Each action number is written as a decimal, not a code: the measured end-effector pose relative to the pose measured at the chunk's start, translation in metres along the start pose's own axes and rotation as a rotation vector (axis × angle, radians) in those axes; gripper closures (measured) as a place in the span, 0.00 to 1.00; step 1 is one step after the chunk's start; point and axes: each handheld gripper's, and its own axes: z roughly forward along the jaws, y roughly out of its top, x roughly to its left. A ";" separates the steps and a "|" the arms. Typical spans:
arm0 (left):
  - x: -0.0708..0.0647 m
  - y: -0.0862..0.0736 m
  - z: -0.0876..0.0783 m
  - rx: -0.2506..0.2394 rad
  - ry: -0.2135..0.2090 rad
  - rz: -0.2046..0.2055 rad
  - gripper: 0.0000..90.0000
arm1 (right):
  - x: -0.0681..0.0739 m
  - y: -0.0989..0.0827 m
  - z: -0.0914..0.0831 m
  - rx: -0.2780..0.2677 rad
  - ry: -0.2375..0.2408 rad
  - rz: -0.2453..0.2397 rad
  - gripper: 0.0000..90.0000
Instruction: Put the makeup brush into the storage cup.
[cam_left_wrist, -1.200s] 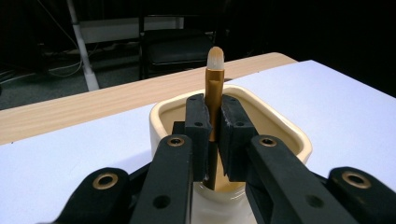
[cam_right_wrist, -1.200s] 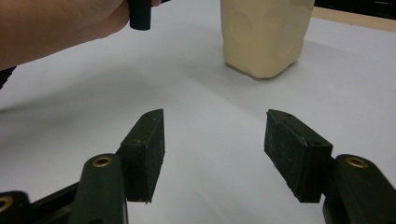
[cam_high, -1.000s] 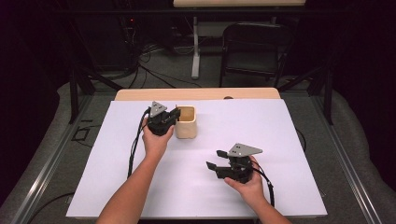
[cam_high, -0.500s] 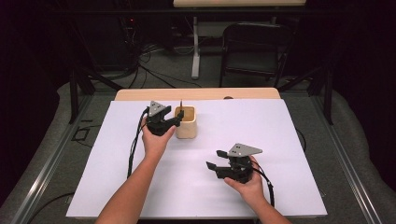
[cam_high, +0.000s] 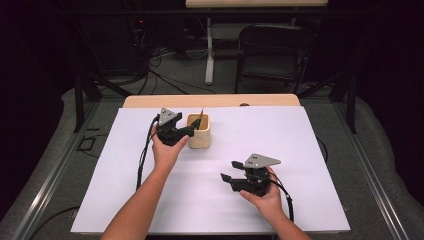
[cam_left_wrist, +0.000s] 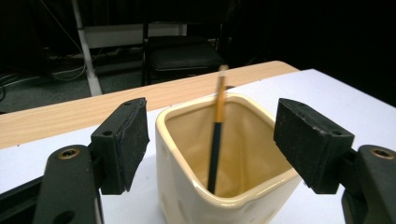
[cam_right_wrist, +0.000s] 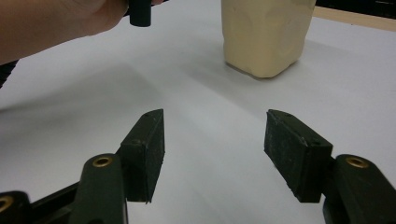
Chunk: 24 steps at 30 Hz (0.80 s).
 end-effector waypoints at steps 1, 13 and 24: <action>0.000 0.000 0.000 0.005 0.002 0.004 0.29 | 0.000 0.000 0.000 0.001 0.000 0.000 0.42; 0.000 0.000 -0.002 0.024 0.007 0.014 0.29 | 0.000 0.000 0.000 0.001 0.000 0.003 0.42; -0.002 0.002 -0.006 0.027 0.002 0.020 0.29 | 0.000 0.000 0.000 0.001 0.000 0.000 0.42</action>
